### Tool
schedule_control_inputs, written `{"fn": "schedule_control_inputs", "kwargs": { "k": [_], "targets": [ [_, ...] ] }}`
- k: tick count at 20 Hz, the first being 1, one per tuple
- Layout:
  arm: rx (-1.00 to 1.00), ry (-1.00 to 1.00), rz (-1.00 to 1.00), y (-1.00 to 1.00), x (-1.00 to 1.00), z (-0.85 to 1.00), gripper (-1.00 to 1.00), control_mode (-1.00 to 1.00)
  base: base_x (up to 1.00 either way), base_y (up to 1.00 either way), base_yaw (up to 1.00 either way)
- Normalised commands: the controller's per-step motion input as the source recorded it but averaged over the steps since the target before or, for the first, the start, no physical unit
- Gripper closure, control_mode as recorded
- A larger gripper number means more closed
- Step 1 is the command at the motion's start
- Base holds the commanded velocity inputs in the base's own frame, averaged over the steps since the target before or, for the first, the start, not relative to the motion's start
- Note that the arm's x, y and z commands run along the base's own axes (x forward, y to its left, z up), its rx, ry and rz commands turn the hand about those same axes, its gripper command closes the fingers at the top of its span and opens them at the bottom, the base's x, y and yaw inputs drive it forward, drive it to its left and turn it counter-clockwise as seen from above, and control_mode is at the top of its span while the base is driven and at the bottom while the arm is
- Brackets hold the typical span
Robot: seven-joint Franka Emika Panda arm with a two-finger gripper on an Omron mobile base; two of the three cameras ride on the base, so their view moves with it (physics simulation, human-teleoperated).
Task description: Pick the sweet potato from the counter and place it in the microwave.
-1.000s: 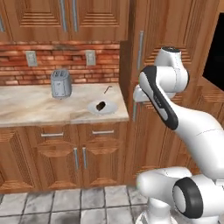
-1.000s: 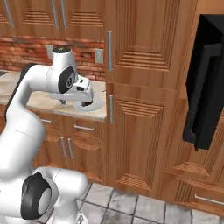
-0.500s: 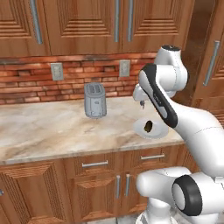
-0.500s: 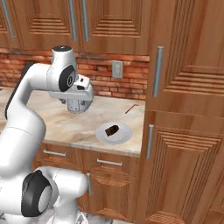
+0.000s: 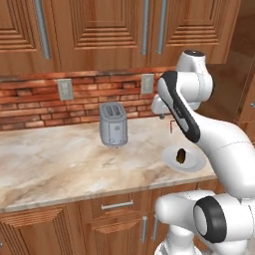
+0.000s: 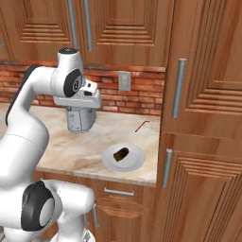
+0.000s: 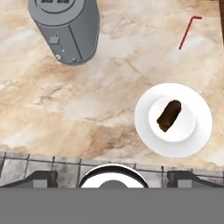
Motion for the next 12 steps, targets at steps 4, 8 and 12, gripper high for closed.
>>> {"fn": "schedule_control_inputs", "kwargs": {
  "k": [4, 8, 12],
  "targets": [
    [0.0, 0.0, 0.0, 0.0, 0.0, 0.0, -1.0, 1.0, 0.15, -0.06, -0.03],
    [0.0, 0.01, -0.01, -0.19, 0.0, -0.17, -1.0, -1.0, 0.0, -0.12, 0.0],
    [0.0, 0.08, -0.25, -0.41, 0.04, -0.46, -1.0, -1.0, 0.0, 0.0, 0.0]
  ]
}}
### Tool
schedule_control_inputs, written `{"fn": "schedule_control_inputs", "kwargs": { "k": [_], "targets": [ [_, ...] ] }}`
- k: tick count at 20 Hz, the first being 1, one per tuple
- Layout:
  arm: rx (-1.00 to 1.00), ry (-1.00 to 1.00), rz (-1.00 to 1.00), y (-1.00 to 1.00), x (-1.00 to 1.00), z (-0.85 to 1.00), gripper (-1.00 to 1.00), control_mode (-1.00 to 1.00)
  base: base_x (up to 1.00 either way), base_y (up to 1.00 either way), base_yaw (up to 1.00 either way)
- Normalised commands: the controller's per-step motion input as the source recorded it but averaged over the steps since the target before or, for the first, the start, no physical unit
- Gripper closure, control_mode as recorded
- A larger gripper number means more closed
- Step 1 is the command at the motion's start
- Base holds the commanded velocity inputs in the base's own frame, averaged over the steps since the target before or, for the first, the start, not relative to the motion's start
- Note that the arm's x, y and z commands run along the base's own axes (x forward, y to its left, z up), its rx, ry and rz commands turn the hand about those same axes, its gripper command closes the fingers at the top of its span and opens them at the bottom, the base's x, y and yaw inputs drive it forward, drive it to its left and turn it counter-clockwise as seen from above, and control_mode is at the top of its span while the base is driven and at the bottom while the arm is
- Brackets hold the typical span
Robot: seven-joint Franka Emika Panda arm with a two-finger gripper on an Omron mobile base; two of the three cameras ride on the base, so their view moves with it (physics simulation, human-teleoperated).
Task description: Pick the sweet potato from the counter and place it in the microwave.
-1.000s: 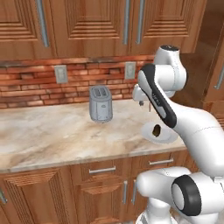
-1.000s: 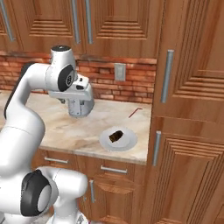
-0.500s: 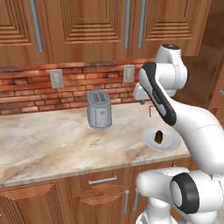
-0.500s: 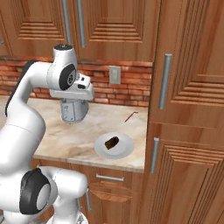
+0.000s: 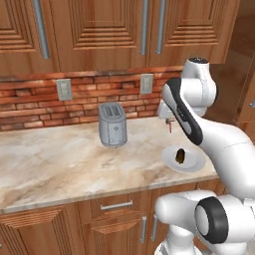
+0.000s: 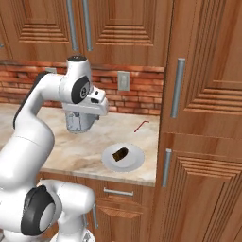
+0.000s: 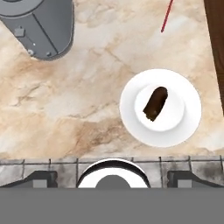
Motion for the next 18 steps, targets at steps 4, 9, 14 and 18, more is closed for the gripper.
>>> {"fn": "schedule_control_inputs", "kwargs": {
  "k": [4, 9, 14, 18],
  "targets": [
    [0.0, 0.17, -0.43, -0.4, 0.34, -0.57, -1.0, -1.0, 0.0, 0.0, 0.0],
    [0.0, 0.25, -0.52, -0.28, 0.35, -0.56, -1.0, -1.0, 0.0, 0.0, 0.0],
    [0.0, 0.22, -0.3, -0.69, 0.08, -0.58, -1.0, -1.0, 0.0, 0.0, 0.0],
    [0.0, 0.07, -0.13, -0.5, 0.0, -0.65, -1.0, -1.0, 0.0, 0.0, 0.0]
  ]
}}
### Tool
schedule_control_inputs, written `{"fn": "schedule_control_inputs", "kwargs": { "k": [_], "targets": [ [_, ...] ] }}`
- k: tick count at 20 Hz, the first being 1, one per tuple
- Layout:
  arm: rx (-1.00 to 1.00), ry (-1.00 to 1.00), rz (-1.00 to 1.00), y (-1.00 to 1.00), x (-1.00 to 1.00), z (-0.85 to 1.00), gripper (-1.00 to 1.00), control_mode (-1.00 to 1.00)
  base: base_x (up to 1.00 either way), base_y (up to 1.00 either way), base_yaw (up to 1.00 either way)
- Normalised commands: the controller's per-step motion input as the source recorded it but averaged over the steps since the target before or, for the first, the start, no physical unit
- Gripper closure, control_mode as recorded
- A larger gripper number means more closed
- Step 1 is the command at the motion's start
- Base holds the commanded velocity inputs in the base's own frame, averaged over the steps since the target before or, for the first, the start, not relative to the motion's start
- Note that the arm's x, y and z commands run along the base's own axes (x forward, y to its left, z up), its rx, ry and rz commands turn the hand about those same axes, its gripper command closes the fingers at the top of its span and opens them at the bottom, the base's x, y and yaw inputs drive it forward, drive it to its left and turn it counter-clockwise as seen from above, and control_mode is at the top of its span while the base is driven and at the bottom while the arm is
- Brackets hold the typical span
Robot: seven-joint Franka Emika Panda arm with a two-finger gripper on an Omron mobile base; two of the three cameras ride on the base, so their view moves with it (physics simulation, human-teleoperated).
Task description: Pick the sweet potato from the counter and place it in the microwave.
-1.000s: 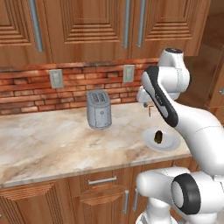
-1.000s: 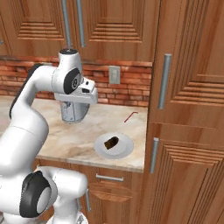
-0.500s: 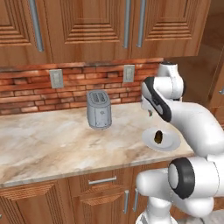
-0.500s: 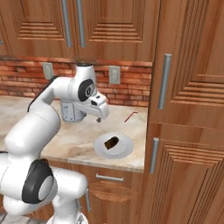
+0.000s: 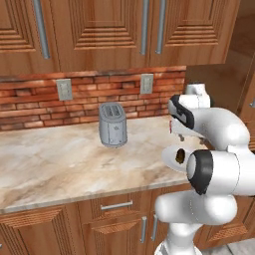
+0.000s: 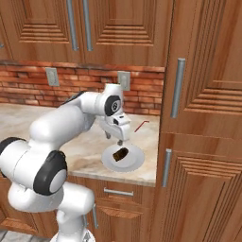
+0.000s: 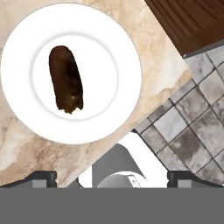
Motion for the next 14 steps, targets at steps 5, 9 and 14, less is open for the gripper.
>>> {"fn": "schedule_control_inputs", "kwargs": {
  "k": [5, 9, 14],
  "targets": [
    [0.0, 0.0, -0.06, -0.29, 0.05, -0.62, -1.0, -1.0, 0.0, 0.0, 0.0],
    [0.0, 0.0, -0.04, -0.02, 0.3, -0.49, -1.0, -1.0, 0.0, 0.0, 0.0],
    [0.0, 0.0, -0.03, 0.02, 0.27, -0.35, -1.0, -1.0, 0.0, 0.0, 0.0]
  ]
}}
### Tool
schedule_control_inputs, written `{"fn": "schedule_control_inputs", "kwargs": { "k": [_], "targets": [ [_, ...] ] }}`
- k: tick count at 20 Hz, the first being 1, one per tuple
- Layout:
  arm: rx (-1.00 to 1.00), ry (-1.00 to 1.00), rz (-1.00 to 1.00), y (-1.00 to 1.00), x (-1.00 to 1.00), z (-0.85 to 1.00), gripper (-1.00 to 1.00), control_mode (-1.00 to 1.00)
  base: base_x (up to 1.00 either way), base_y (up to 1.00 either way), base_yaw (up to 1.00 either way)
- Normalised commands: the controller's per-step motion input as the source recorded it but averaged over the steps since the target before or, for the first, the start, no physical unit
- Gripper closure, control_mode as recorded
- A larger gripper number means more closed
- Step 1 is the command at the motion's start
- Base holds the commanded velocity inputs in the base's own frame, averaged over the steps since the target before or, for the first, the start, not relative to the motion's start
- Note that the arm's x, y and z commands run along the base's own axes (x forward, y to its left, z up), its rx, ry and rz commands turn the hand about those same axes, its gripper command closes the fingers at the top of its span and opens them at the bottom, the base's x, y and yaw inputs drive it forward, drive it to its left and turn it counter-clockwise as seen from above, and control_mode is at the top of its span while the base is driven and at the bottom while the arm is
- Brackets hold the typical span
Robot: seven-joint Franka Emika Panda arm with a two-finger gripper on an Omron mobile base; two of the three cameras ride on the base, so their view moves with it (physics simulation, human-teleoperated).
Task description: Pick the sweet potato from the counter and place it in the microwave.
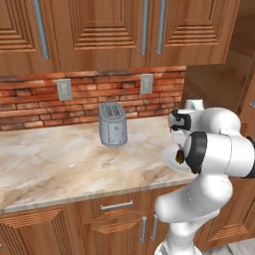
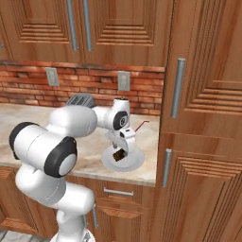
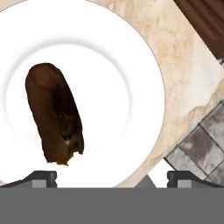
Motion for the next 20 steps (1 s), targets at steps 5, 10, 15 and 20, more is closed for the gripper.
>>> {"fn": "schedule_control_inputs", "kwargs": {
  "k": [5, 10, 15, 20],
  "targets": [
    [0.0, 0.0, -0.04, 0.13, 0.18, -0.36, -1.0, -1.0, 0.0, 0.0, 0.0],
    [0.0, 0.0, -0.04, 0.34, 0.3, -0.28, -1.0, -1.0, 0.0, 0.0, 0.0],
    [0.0, 0.0, -0.01, 0.09, 0.16, -0.21, -1.0, -1.0, 0.0, 0.0, 0.0],
    [0.0, -0.03, -0.02, -0.01, 0.0, -0.09, -1.0, -1.0, 0.0, 0.0, 0.0]
  ]
}}
